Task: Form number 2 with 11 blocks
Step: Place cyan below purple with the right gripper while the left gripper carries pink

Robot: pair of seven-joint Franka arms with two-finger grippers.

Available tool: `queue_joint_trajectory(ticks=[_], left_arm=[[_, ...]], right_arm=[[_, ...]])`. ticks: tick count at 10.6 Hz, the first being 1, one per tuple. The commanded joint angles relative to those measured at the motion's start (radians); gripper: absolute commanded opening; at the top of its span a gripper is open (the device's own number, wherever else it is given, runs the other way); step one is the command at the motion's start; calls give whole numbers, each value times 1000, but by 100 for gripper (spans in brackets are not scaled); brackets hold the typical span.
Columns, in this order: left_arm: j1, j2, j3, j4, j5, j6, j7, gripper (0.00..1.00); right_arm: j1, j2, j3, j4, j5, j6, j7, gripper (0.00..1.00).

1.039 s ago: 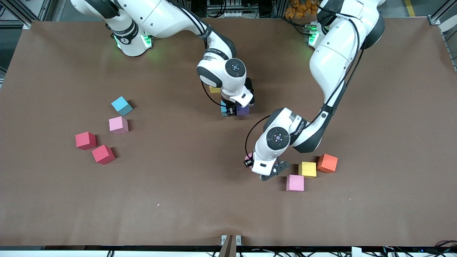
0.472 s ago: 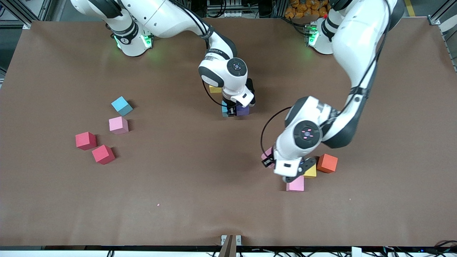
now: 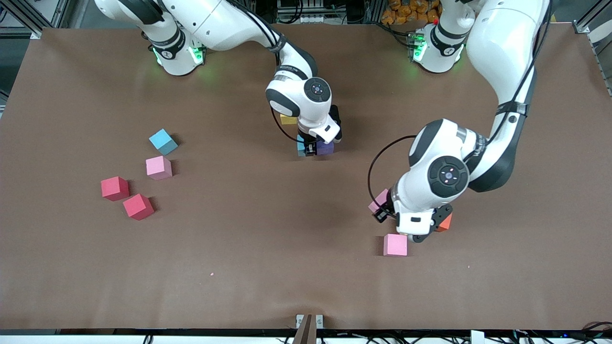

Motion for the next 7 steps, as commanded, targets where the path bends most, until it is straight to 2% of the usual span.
queue_joint_trajectory(ticks=[1,5,6,7], left_arm=[[32,-48,-3,-63,-23,-10,-15,38],[52,-45,0,-77,-17,-24,-13,39],[54,-42,1,-79,-14,-26,-13,39],[54,-40,1,-79,-12,-26,-13,39]], right_arm=[[12,14,-7,10,-2,15,18,18],[16,14,-7,16,0,15,20,19],[16,14,-7,16,0,15,20,23],[16,12,-7,16,0,14,20,60]])
